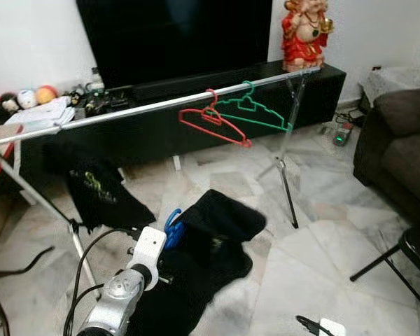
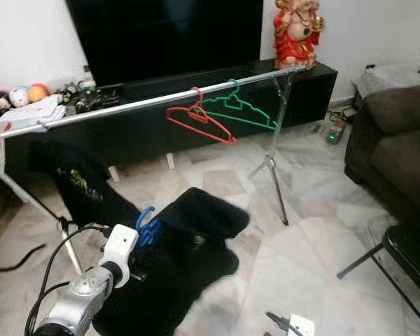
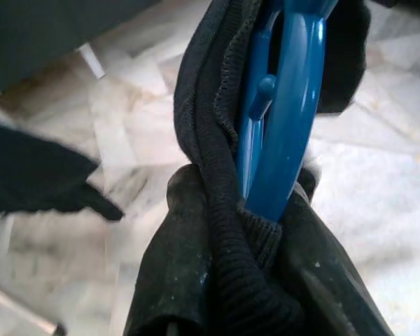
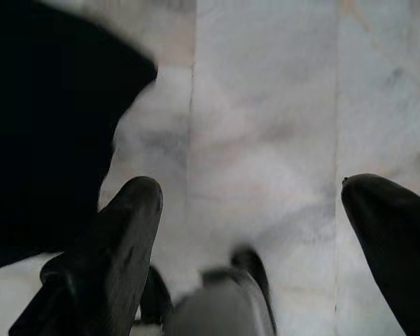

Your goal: Hang hanger

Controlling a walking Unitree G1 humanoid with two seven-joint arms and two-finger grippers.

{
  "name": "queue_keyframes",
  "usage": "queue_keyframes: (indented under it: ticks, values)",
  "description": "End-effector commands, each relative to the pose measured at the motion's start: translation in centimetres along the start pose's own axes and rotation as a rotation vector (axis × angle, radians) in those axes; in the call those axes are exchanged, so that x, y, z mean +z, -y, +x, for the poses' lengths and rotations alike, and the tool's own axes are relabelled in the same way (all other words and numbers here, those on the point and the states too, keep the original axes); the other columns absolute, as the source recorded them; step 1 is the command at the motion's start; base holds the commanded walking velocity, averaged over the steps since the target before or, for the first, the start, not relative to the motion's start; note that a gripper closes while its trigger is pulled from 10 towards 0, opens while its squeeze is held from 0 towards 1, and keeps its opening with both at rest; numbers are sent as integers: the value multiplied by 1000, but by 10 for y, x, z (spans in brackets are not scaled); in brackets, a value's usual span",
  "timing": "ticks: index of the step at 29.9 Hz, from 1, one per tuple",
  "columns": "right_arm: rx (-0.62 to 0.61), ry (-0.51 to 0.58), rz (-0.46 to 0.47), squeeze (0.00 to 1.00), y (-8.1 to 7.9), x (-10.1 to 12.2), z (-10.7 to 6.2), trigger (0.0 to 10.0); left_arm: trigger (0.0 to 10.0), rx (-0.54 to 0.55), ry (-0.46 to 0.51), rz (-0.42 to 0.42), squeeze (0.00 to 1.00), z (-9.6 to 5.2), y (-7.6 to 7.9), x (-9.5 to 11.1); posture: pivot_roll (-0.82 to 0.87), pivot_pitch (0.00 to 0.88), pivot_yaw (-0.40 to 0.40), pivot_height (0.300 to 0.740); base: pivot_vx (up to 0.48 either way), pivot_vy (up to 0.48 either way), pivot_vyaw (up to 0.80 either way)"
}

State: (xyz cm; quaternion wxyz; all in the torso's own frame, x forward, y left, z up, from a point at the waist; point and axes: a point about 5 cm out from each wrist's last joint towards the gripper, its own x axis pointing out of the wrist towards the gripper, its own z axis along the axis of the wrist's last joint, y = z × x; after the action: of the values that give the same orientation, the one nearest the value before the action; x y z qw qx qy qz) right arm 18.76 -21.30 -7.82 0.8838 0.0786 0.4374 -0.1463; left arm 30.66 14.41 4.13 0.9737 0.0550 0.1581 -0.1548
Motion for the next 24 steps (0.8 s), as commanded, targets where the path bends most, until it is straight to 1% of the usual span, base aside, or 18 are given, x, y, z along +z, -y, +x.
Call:
queue_keyframes:
  ticks: [1,6,7,11,14,17,20,21,23,24]
  values:
    - [-5,-13,0,0,2,-1,0,10000,10000,5,39,-4,0,3,-1,11,-52,30,101,740,480,0,0]
    - [2,-11,-8,0,-2,3,1,10000,10000,16,33,-21,0,3,-2,10,-52,30,102,740,480,0,0]
    - [11,-11,-11,0,-7,4,1,10000,10000,18,30,-28,0,3,-2,10,-52,30,103,740,480,0,0]
    - [20,-11,-18,0,-13,5,1,10000,10000,24,26,-43,0,4,-2,10,-52,32,103,740,480,0,0]
    - [25,-27,-46,0,-11,-12,-2,10000,10000,50,17,-80,0,5,-2,9,-54,33,99,740,480,0,577]
    - [24,-37,-50,0,-8,-22,-4,10000,10000,69,12,-114,0,6,-3,7,-62,32,84,740,480,0,765]
    - [26,-45,-79,0,-5,-26,-5,10000,10000,107,-1,-120,0,5,-4,2,-69,34,61,740,480,0,800]
    - [26,-45,-79,0,-5,-26,-5,10000,10000,107,-1,-120,0,5,-4,2,-69,34,61,740,480,0,800]
    - [23,-48,-83,0,-3,-28,-6,10000,10000,142,-6,-118,0,4,-5,-1,-70,35,46,740,379,0,569]
    - [25,-50,-69,0,-1,-26,-5,10000,10000,151,-10,-123,0,4,-5,-2,-70,35,38,740,240,0,0]
